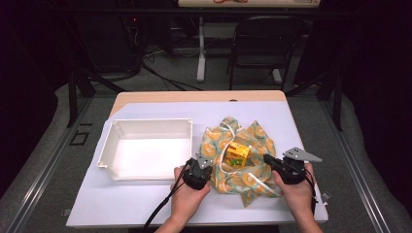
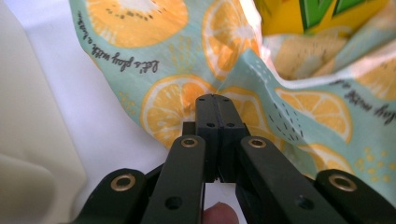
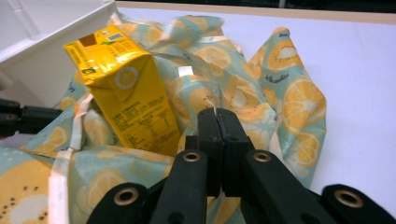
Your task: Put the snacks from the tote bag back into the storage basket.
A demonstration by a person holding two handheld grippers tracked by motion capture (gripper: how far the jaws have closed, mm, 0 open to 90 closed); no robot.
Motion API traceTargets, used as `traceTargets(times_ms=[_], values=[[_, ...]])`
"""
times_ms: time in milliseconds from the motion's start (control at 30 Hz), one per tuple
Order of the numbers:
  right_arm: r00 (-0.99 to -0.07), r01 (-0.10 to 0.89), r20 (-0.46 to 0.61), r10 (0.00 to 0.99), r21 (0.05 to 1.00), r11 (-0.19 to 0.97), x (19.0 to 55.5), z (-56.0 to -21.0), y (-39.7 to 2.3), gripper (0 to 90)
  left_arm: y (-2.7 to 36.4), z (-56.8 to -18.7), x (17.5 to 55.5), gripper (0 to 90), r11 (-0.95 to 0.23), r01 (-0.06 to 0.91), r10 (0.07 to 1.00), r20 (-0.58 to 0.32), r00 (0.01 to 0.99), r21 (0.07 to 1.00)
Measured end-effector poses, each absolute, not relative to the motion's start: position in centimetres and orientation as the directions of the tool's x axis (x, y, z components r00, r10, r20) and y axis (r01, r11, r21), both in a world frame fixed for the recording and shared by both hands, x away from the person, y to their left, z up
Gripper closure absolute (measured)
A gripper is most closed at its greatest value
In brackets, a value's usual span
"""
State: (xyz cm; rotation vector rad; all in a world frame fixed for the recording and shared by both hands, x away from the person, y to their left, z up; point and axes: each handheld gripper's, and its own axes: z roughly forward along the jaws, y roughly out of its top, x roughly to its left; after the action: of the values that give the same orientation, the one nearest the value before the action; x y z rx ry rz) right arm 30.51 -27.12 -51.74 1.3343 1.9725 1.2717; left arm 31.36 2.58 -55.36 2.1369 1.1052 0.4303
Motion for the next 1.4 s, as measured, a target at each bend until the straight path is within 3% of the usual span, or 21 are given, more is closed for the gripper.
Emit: traceTargets(times_ms=[333, 500, 633, 800, 900, 1067, 1200, 1400], values=[[-0.327, 0.627, 0.146, 0.934, 0.773, 0.099, 31.9, -54.4, -29.0, 90.0, 2.9, -56.0, 31.3, 90.0, -0.385, 0.599, 0.811, -0.051, 0.582, 0.702], [-0.315, 0.653, 0.144, 0.938, 0.751, 0.104, 32.1, -54.9, -29.0, 89.2, 3.0, -56.0, 31.3, 90.0, -0.378, 0.601, 0.813, -0.059, 0.58, 0.704], [-0.345, 0.583, 0.158, 0.925, 0.808, 0.08, 31.4, -53.7, -29.1, 77.0, 3.5, -54.6, 31.0, 87.1, -0.328, 0.576, 0.811, -0.091, 0.578, 0.749], [-0.365, 0.496, 0.146, 0.919, 0.867, 0.06, 30.1, -51.6, -28.9, 72.3, 4.1, -51.8, 30.4, 76.7, -0.259, 0.514, 0.795, -0.122, 0.594, 0.818], [-0.364, 0.428, 0.113, 0.925, 0.902, 0.058, 29.2, -50.4, -28.5, 72.7, 4.1, -50.7, 30.0, 75.5, -0.226, 0.474, 0.78, -0.134, 0.612, 0.851], [-0.44, 0.356, 0.102, 0.892, 0.932, 0.068, 28.1, -49.3, -27.0, 83.1, 3.0, -51.1, 29.9, 78.1, -0.253, 0.482, 0.729, -0.162, 0.665, 0.839], [-0.511, 0.426, 0.147, 0.847, 0.899, 0.101, 28.3, -50.6, -25.0, 87.2, 2.2, -52.7, 30.0, 81.0, -0.311, 0.509, 0.714, -0.157, 0.683, 0.803], [-0.495, 0.604, 0.204, 0.845, 0.779, 0.165, 29.4, -54.2, -23.8, 89.4, 2.1, -54.5, 29.9, 81.9, -0.341, 0.551, 0.719, -0.167, 0.675, 0.762]])
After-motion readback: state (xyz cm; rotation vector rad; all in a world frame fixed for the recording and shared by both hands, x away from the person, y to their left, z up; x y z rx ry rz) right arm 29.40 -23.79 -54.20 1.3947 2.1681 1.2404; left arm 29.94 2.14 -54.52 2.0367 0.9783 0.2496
